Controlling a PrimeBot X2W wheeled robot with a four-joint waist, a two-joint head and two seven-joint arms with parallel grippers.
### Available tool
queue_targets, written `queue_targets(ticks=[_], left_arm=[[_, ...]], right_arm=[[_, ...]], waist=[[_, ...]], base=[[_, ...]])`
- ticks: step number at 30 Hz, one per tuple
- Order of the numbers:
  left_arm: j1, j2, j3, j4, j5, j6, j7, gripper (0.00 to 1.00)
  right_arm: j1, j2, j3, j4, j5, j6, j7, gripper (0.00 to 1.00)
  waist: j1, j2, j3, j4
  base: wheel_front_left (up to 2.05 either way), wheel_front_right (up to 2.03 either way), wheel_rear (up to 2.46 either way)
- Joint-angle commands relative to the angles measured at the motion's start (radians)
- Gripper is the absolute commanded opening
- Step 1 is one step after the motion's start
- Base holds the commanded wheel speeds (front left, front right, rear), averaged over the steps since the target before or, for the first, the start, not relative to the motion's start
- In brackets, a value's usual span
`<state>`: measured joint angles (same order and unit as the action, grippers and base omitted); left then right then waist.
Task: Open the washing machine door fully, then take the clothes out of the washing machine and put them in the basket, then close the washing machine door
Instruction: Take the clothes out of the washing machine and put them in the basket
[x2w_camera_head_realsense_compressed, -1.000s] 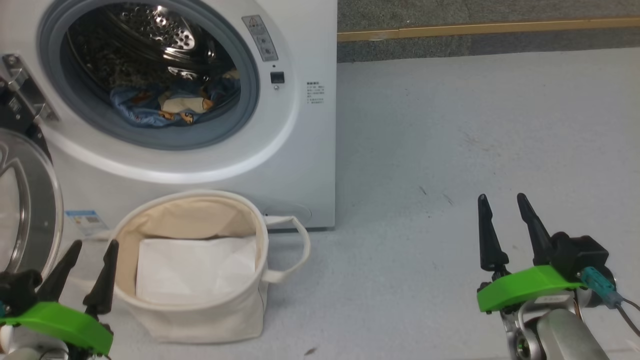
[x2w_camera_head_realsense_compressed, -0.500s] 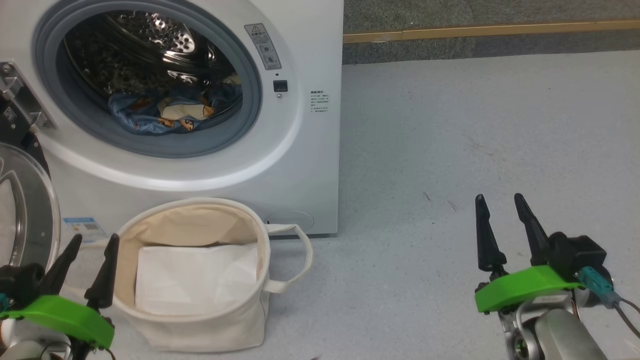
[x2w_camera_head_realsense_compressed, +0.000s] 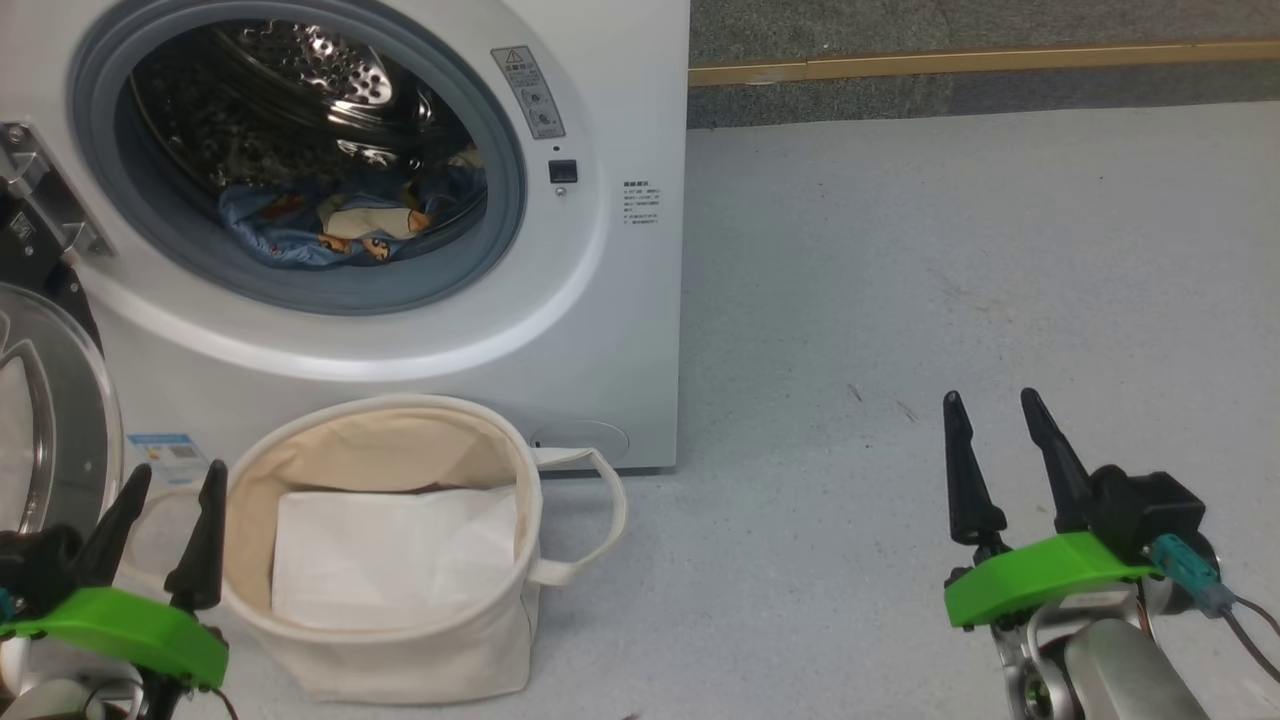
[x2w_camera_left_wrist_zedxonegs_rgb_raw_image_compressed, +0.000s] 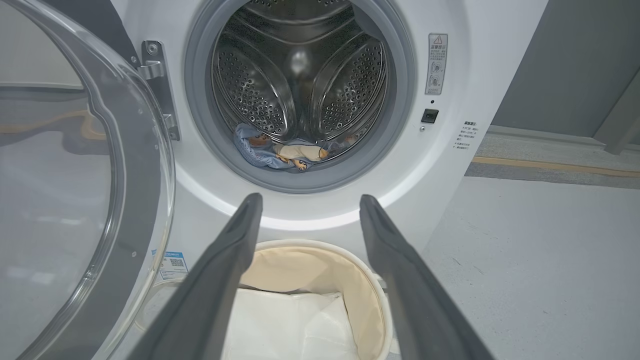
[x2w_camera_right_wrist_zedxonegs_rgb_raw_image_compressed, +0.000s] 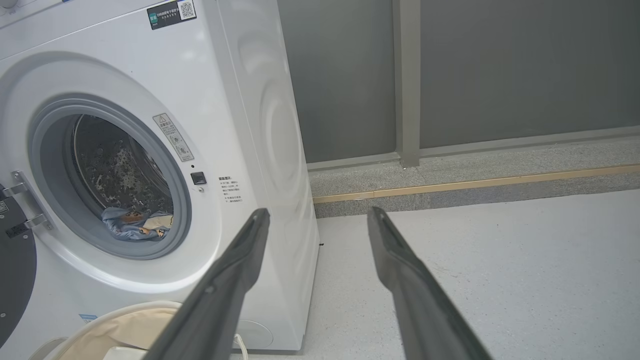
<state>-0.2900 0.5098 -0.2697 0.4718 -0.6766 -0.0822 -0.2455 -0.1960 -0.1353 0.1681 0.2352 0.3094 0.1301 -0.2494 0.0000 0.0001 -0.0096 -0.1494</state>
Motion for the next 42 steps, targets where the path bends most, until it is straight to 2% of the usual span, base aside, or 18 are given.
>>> queue_targets(ticks=[1, 7, 15, 20, 21, 25, 27, 28, 33, 38, 42], left_arm=[[-0.06, 0.034, 0.053, -0.02, 0.007, 0.002, -0.013, 1.0], [-0.074, 0.033, 0.04, -0.013, 0.032, 0.009, -0.013, 1.0], [-0.28, 0.005, -0.028, 0.034, 0.118, 0.079, 0.079, 1.0], [-0.509, -0.008, -0.099, 0.117, 0.228, 0.139, 0.175, 1.0], [-0.509, -0.008, -0.099, 0.117, 0.228, 0.139, 0.175, 1.0], [-0.712, -0.036, -0.146, 0.227, 0.297, 0.174, 0.264, 1.0], [-0.819, -0.05, -0.167, 0.279, 0.328, 0.178, 0.294, 1.0], [-0.921, -0.065, -0.18, 0.328, 0.352, 0.185, 0.306, 1.0], [-1.138, -0.091, -0.209, 0.474, 0.404, 0.214, 0.372, 1.0], [-1.294, -0.113, -0.232, 0.6, 0.431, 0.223, 0.417, 1.0], [-1.407, -0.119, -0.252, 0.661, 0.457, 0.231, 0.41, 1.0]], right_arm=[[-0.032, 0.004, 0.021, -0.028, 0.002, 0.001, -0.012, 1.0], [-0.035, 0.003, 0.028, -0.028, 0.002, 0.001, -0.012, 1.0], [-0.047, 0.002, 0.029, -0.044, -0.005, 0.001, -0.012, 1.0], [-0.089, 0.015, 0.009, -0.085, -0.017, 0.001, -0.012, 1.0], [-0.089, 0.015, 0.009, -0.085, -0.017, 0.001, -0.012, 1.0], [-0.125, 0.031, -0.017, -0.133, -0.029, 0.001, -0.012, 1.0], [-0.142, 0.038, -0.026, -0.156, -0.037, 0.001, -0.012, 1.0], [-0.159, 0.045, -0.034, -0.176, -0.046, 0.001, -0.012, 1.0], [-0.2, 0.058, -0.059, -0.223, -0.066, 0.001, -0.012, 1.0], [-0.226, 0.067, -0.072, -0.257, -0.085, 0.001, -0.012, 1.0], [-0.239, 0.071, -0.075, -0.277, -0.096, 0.001, -0.012, 1.0]], waist=[[0.0, -0.0001, -0.001, 0.0], [0.0, -0.0001, 0.008, -0.006], [0.0, -0.0001, 0.083, -0.006], [0.0, -0.0001, 0.214, -0.009], [0.0, -0.0001, 0.214, -0.009], [0.0, -0.0001, 0.342, -0.008], [0.0, -0.0001, 0.408, -0.007], [0.0, -0.0001, 0.475, -0.006], [0.0, -0.0001, 0.627, -0.003], [0.0, -0.0001, 0.735, -0.001], [0.0, -0.0001, 0.795, 0.002]], base=[[0.0, 0.0, 0.0], [0.0, 0.0, 0.0], [0.0, 0.0, 0.0], [0.0, 0.0, 0.0], [0.0, 0.0, 0.0], [0.0, 0.0, 0.0], [0.0, 0.0, 0.0], [0.0, 0.0, 0.0], [0.0, 0.0, 0.0], [0.0, 0.0, 0.0], [0.0, 0.0, 0.0]])
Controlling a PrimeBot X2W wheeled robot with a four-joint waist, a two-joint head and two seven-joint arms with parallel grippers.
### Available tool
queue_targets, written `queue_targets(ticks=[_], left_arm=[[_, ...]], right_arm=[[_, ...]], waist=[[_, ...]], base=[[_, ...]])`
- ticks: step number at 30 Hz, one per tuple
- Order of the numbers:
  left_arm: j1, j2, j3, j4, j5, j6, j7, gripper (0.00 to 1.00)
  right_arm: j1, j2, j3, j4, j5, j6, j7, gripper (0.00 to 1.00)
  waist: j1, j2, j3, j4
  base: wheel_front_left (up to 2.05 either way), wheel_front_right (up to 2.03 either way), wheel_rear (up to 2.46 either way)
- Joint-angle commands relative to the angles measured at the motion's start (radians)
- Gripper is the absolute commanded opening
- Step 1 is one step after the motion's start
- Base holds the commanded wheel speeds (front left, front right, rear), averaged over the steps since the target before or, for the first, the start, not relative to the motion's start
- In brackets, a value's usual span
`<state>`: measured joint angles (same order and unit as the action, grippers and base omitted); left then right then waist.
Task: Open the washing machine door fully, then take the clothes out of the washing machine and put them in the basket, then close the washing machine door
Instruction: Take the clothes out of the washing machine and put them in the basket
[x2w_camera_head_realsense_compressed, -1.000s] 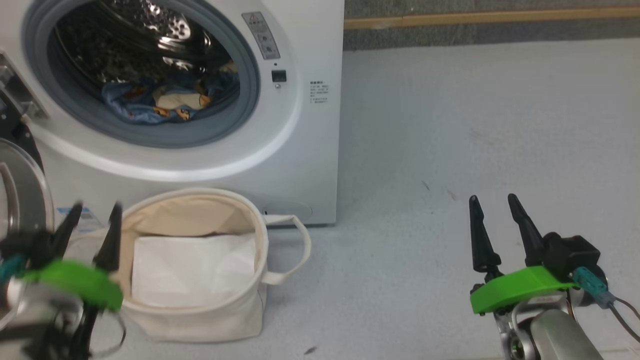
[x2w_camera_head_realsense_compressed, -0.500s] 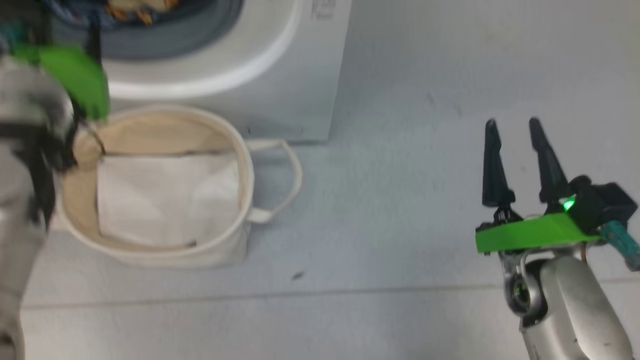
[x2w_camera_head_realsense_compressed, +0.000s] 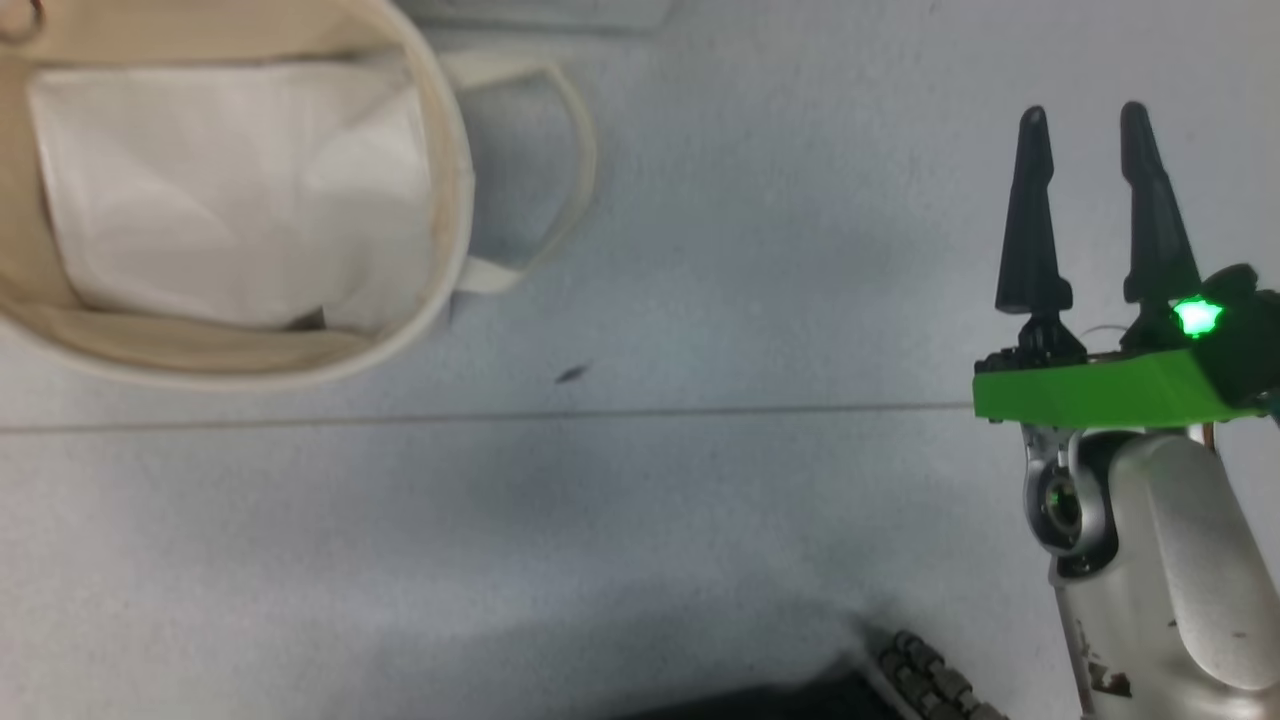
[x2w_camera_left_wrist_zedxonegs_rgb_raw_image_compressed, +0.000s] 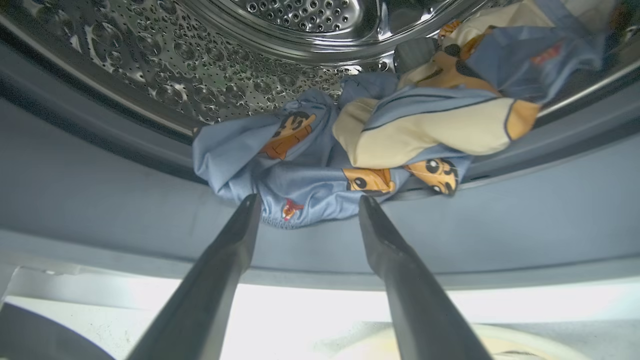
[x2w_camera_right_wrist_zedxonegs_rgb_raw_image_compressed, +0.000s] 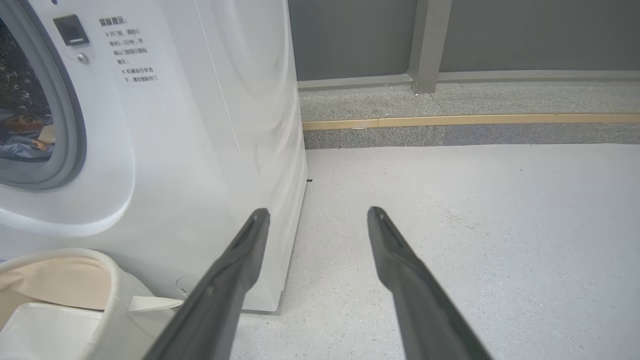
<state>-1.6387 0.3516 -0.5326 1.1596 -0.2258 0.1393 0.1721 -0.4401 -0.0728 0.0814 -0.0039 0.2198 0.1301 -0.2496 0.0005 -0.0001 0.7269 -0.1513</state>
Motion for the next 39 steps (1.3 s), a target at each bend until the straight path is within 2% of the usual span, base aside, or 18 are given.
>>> queue_targets(ticks=[1, 13, 25, 33, 39], left_arm=[[-0.083, 0.039, 0.006, -0.014, 0.013, 0.016, -0.015, 1.0], [-0.25, 0.031, -0.03, 0.083, 0.051, 0.079, -0.094, 1.0], [-0.269, 0.047, -0.073, 0.116, 0.08, 0.119, -0.117, 1.0], [-0.313, 0.02, -0.136, 0.121, 0.135, 0.18, -0.122, 1.0], [-0.318, 0.028, -0.135, 0.126, 0.118, 0.171, -0.079, 1.0]], right_arm=[[0.002, 0.01, 0.011, -0.041, -0.008, 0.001, -0.012, 1.0], [-0.016, 0.018, 0.026, -0.048, -0.013, 0.001, -0.012, 1.0], [-0.013, 0.02, 0.042, -0.04, -0.02, 0.001, -0.012, 1.0], [-0.009, 0.021, 0.046, -0.033, -0.024, 0.001, -0.012, 1.0], [-0.01, 0.021, 0.058, -0.034, -0.023, 0.001, -0.012, 1.0]], waist=[[-0.0005, 0.0001, 0.07, 0.005], [-0.0005, 0.0001, 0.138, 0.018], [-0.0005, 0.0001, 0.144, 0.016], [-0.0005, 0.0001, 0.139, 0.03], [-0.0005, 0.0001, 0.146, 0.019]], base=[[0.0, 0.0, 0.0], [0.0, 0.0, 0.0], [0.0, 0.0, 0.0], [0.0, 0.0, 0.0], [0.0, 0.0, 0.0]])
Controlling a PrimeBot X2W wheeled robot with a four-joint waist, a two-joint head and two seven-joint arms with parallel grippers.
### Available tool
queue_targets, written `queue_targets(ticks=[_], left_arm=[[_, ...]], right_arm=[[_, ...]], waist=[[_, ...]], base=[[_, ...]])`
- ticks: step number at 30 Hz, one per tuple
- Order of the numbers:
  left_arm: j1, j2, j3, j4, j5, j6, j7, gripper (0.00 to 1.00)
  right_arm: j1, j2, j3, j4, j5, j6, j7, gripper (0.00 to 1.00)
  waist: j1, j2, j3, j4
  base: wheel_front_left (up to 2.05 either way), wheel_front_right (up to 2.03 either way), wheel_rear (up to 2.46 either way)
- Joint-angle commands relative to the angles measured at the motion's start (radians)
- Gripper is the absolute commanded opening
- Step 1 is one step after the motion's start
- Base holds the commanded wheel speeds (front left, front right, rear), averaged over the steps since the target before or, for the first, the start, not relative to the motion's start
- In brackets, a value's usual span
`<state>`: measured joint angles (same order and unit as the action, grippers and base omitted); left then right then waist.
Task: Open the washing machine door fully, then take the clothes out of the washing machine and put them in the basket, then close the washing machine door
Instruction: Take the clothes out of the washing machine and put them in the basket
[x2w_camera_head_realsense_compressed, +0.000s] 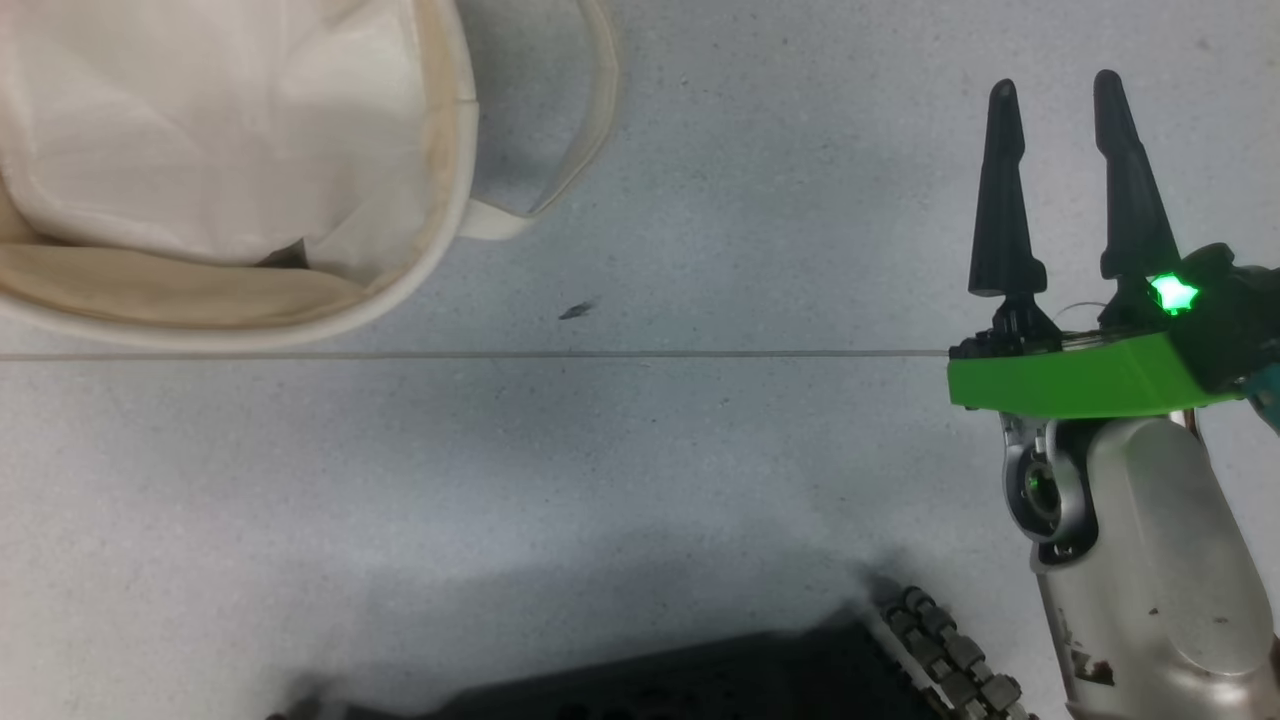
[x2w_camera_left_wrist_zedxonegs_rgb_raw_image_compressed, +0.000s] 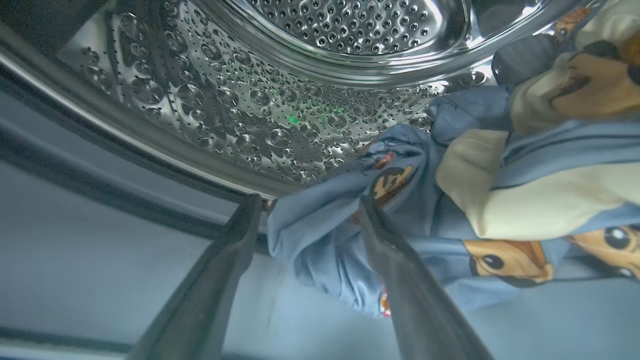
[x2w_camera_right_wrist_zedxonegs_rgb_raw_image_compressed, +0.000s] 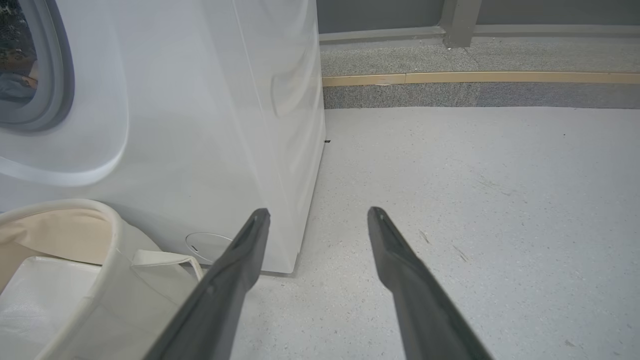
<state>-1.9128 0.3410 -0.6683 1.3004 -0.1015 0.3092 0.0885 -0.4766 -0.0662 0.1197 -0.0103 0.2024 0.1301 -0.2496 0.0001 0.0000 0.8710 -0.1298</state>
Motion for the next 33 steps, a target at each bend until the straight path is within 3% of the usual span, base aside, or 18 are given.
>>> queue_targets(ticks=[1, 11, 12, 13, 14, 24, 33], left_arm=[[-0.04, 0.043, 0.0, -0.014, -0.008, -0.002, 0.014, 1.0], [-0.005, 0.066, -0.013, -0.011, -0.025, -0.021, 0.091, 1.0], [-0.003, 0.064, -0.018, -0.011, -0.024, -0.028, 0.092, 0.94], [-0.001, 0.061, -0.021, -0.011, -0.024, -0.034, 0.09, 0.52], [-0.002, 0.06, -0.023, -0.011, -0.025, -0.037, 0.085, 0.0], [0.06, 0.036, 0.041, -0.034, -0.124, -0.078, -0.097, 0.0], [0.219, 0.029, 0.173, -0.046, -0.294, -0.188, -0.3, 0.0]], right_arm=[[0.027, 0.015, 0.02, -0.028, -0.006, 0.001, -0.012, 1.0], [0.032, 0.015, 0.017, -0.033, -0.009, 0.001, -0.012, 1.0], [0.032, 0.015, 0.017, -0.034, -0.01, 0.001, -0.012, 1.0], [0.032, 0.016, 0.016, -0.034, -0.01, 0.001, -0.012, 1.0], [0.032, 0.016, 0.016, -0.034, -0.01, 0.001, -0.012, 1.0], [0.046, 0.016, 0.004, -0.022, -0.01, 0.001, -0.012, 1.0], [0.069, 0.016, 0.007, 0.024, 0.004, 0.001, -0.012, 1.0]], waist=[[-0.0001, 0.0, 0.003, -0.004], [-0.0001, 0.0, 0.008, -0.009], [-0.0001, 0.0, 0.009, -0.008], [-0.0001, 0.0, 0.009, -0.007], [-0.0001, 0.0, 0.009, -0.007], [-0.0001, 0.0, -0.033, 0.001], [-0.0001, 0.0, -0.16, 0.009]], base=[[0.0, 0.0, 0.0], [0.0, 0.0, 0.0], [0.0, 0.0, 0.0], [0.0, 0.0, 0.0], [0.0, 0.0, 0.0], [0.0, 0.0, 0.0], [0.0, 0.0, 0.0]])
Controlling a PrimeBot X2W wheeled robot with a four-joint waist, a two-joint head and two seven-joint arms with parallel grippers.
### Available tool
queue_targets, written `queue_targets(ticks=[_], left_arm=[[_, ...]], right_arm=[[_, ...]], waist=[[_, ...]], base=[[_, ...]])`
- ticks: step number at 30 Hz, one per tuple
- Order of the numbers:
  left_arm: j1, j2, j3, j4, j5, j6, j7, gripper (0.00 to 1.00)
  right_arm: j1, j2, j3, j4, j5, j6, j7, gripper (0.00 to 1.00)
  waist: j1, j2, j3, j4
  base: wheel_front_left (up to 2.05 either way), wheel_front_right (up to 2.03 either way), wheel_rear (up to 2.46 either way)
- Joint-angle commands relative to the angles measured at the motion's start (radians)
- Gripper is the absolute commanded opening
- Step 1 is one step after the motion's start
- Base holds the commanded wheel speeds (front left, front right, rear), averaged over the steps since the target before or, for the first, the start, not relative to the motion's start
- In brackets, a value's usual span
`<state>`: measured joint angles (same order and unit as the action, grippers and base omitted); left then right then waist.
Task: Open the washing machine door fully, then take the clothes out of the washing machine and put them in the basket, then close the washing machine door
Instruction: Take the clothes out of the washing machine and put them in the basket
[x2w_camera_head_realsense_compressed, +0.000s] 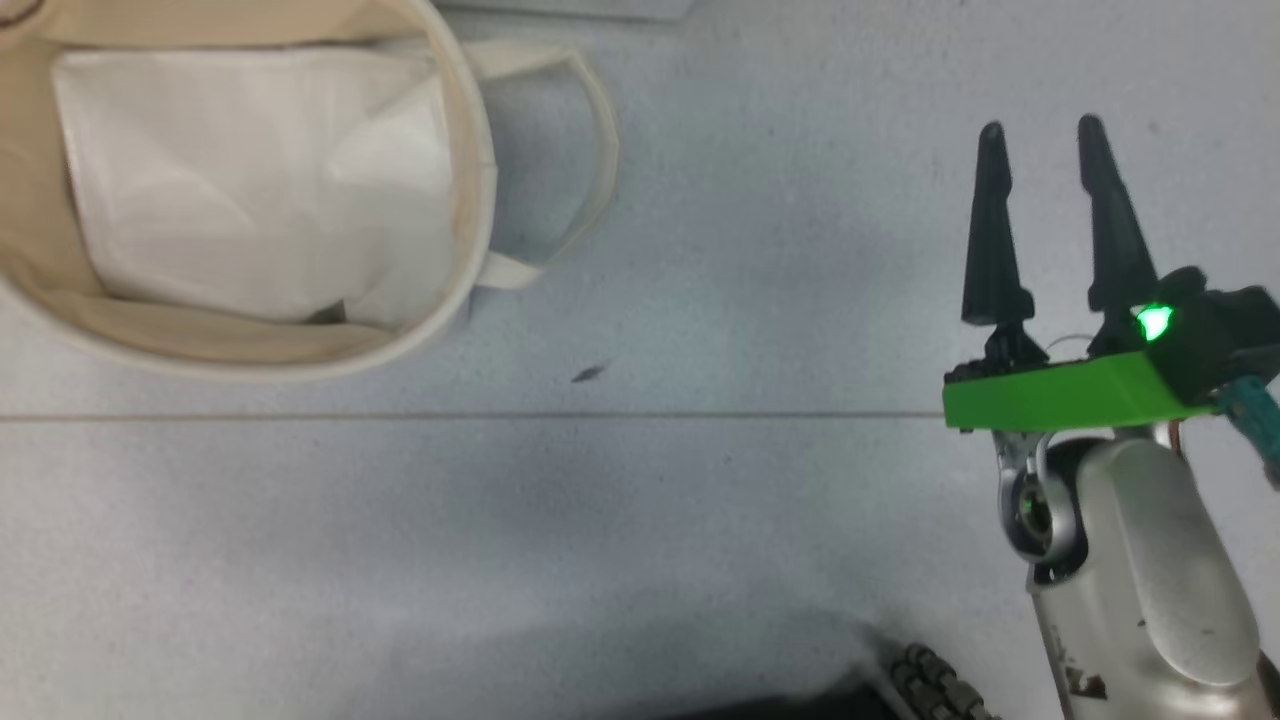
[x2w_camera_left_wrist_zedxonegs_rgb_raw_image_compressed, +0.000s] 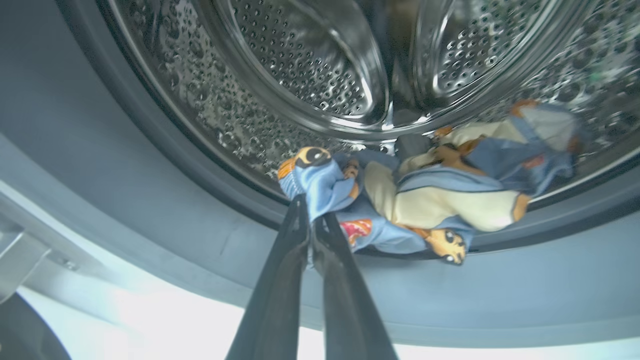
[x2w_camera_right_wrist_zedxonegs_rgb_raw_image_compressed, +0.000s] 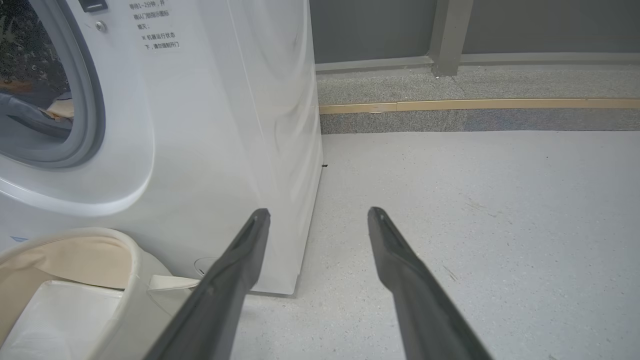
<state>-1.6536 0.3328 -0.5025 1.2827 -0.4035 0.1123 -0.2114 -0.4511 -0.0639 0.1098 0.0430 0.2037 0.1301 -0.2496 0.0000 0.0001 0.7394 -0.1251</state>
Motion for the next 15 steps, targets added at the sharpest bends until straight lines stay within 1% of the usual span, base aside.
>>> queue_targets(ticks=[1, 2, 3, 5, 6, 9, 12, 15], left_arm=[[-0.023, 0.043, 0.01, -0.029, 0.003, -0.001, -0.014, 0.0], [-0.004, 0.045, 0.022, -0.034, -0.013, -0.02, -0.025, 0.0], [0.02, 0.038, 0.049, -0.038, -0.048, -0.053, -0.032, 0.0], [0.072, 0.032, 0.073, -0.05, -0.084, -0.114, -0.042, 0.0], [0.126, 0.032, 0.094, -0.06, -0.112, -0.152, -0.047, 0.0], [0.213, 0.038, 0.119, -0.106, -0.135, -0.182, -0.049, 0.0], [0.322, 0.042, 0.146, -0.188, -0.146, -0.195, -0.05, 0.0], [0.445, 0.033, 0.173, -0.278, -0.166, -0.213, -0.05, 0.0]], right_arm=[[0.046, 0.013, 0.02, -0.022, 0.005, 0.001, -0.012, 1.0], [0.049, 0.012, 0.024, -0.014, 0.008, 0.001, -0.012, 1.0], [0.052, 0.011, 0.027, -0.006, 0.011, 0.001, -0.012, 1.0], [0.06, 0.007, 0.03, 0.011, 0.018, 0.001, -0.012, 1.0], [0.069, 0.003, 0.033, 0.028, 0.025, 0.001, -0.012, 1.0], [0.088, -0.002, 0.036, 0.051, 0.037, 0.001, -0.012, 1.0], [0.113, -0.008, 0.035, 0.072, 0.048, 0.001, -0.012, 1.0], [0.139, -0.014, 0.037, 0.094, 0.061, 0.001, -0.012, 1.0]], waist=[[0.0, -0.0001, -0.047, 0.006], [0.0, -0.0001, -0.066, 0.006], [0.0, -0.0001, -0.087, 0.007], [0.0, -0.0001, -0.13, 0.01], [0.0, -0.0001, -0.176, 0.012], [0.0, -0.0001, -0.247, 0.014], [0.0, -0.0001, -0.315, 0.018], [0.0, -0.0001, -0.381, 0.023]], base=[[0.0, 0.0, 0.0], [0.0, 0.0, 0.0], [0.0, 0.0, 0.0], [0.0, 0.0, 0.0], [0.0, 0.0, 0.0], [0.0, 0.0, 0.0], [0.0, 0.0, 0.0], [0.0, 0.0, 0.0]])
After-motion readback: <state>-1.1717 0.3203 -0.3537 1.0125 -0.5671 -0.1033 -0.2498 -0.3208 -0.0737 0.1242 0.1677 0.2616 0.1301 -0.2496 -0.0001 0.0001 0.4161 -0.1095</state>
